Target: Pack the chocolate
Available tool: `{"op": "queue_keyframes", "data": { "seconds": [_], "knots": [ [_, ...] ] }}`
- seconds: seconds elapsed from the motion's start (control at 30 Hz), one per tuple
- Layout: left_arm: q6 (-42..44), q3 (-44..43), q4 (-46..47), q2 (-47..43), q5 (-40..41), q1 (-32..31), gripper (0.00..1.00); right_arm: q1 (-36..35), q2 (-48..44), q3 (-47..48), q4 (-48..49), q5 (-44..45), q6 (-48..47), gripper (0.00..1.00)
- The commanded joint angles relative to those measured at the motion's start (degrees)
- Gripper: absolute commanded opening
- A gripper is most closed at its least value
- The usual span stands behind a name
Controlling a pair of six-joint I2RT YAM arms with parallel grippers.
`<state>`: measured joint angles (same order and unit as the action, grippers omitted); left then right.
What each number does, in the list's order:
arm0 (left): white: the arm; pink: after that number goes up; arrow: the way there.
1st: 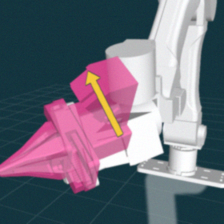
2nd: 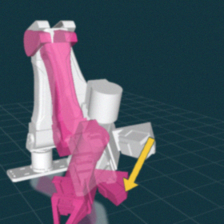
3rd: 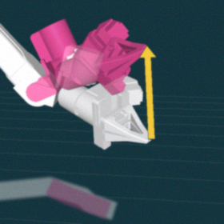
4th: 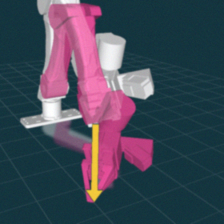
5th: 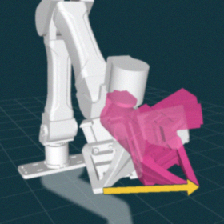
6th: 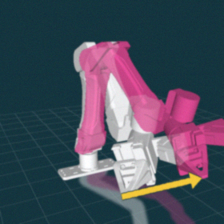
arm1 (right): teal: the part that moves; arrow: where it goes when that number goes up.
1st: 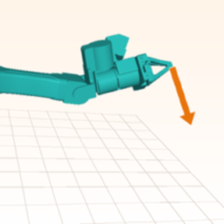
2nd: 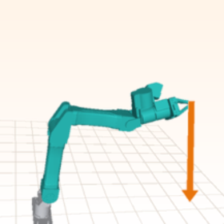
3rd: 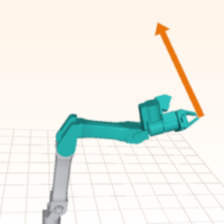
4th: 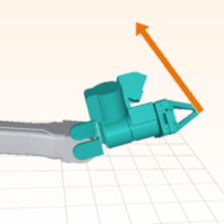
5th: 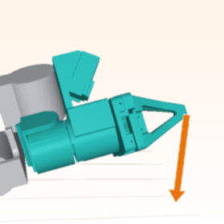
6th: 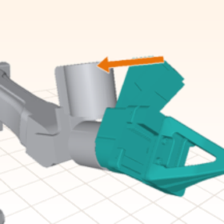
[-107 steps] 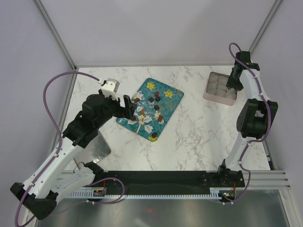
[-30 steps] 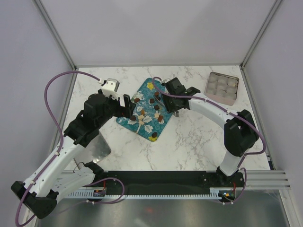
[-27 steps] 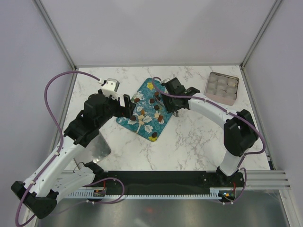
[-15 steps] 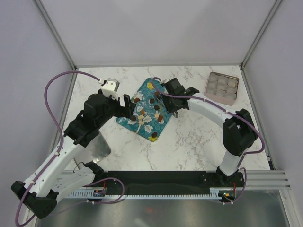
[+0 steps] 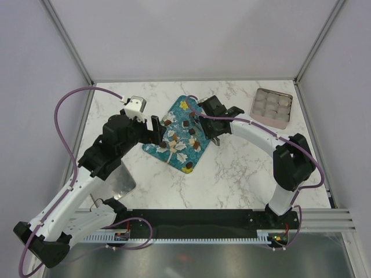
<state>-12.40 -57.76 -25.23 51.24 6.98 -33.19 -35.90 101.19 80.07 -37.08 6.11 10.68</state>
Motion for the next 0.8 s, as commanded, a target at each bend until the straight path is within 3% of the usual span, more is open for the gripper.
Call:
{"op": "queue_keyframes", "data": {
  "seconds": [0.0, 0.47, 0.77],
  "knots": [
    [1.33, -0.69, 0.8, -0.35, 0.84, 0.23, 0.95, -0.4, -3.1, 2.72, -0.71, 1.19, 0.48, 0.4],
    [1.24, -0.69, 0.98, -0.18, 0.75, 0.23, 0.95, 0.39, -3.28, 5.88, -3.7, 2.68, 0.57, 0.39],
    [1.24, -0.69, 0.98, -0.44, 0.49, 0.23, 0.95, 6.01, -5.56, 7.82, -6.25, 1.89, 0.13, 0.39]
  ]
}}
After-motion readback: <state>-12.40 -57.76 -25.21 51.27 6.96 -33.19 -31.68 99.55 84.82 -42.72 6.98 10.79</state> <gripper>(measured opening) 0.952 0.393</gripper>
